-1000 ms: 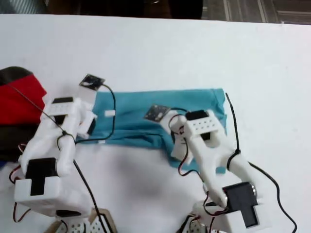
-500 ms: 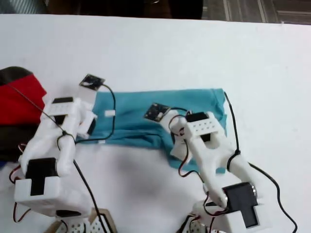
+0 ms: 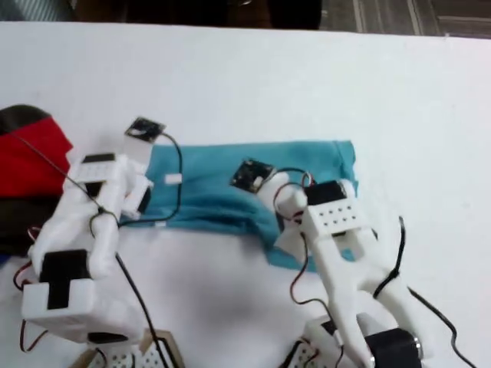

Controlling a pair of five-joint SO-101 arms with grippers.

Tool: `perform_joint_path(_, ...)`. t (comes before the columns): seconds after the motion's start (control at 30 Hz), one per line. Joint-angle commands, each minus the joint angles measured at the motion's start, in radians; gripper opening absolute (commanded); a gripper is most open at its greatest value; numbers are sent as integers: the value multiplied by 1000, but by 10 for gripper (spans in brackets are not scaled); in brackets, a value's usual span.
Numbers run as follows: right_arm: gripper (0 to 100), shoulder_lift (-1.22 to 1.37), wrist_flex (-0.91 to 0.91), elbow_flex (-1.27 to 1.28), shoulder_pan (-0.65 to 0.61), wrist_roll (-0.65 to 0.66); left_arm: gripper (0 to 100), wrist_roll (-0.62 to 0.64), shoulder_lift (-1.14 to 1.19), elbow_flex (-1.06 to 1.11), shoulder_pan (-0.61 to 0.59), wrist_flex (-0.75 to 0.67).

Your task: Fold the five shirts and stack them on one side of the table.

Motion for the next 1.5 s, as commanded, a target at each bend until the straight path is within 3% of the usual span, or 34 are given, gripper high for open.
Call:
perform_joint_path(0.0,19,-36,18,51,-10,8,26,9,3,-2,-17,-20)
perform_joint_path(0.27,26,-27,-150,173,-2,5,26,9,3,-2,-17,-20)
perform_joint_path(0.47,293,-31,-119,172,-7,11,26,9,3,-2,-17,-20)
perform_joint_path(0.53,311,-36,-76,172,-16,11,26,9,3,-2,-17,-20)
perform_joint_path(0.7,302,-28,-68,198,-22,11,26,9,3,-2,-17,-20)
perform_joint_path(0.97,302,-22,-242,327,-19,6,26,9,3,-2,-17,-20)
perform_joint_path(1.17,290,130,-248,293,-16,5,26,9,3,-2,-17,-20)
perform_joint_path(1.23,221,199,-239,249,-16,3,26,9,3,-1,-17,-20)
perform_joint_path(1.33,15,285,-225,183,-10,-14,26,9,3,-1,-17,-20)
perform_joint_path(1.47,13,343,-217,101,54,-60,26,9,3,-1,-17,-20)
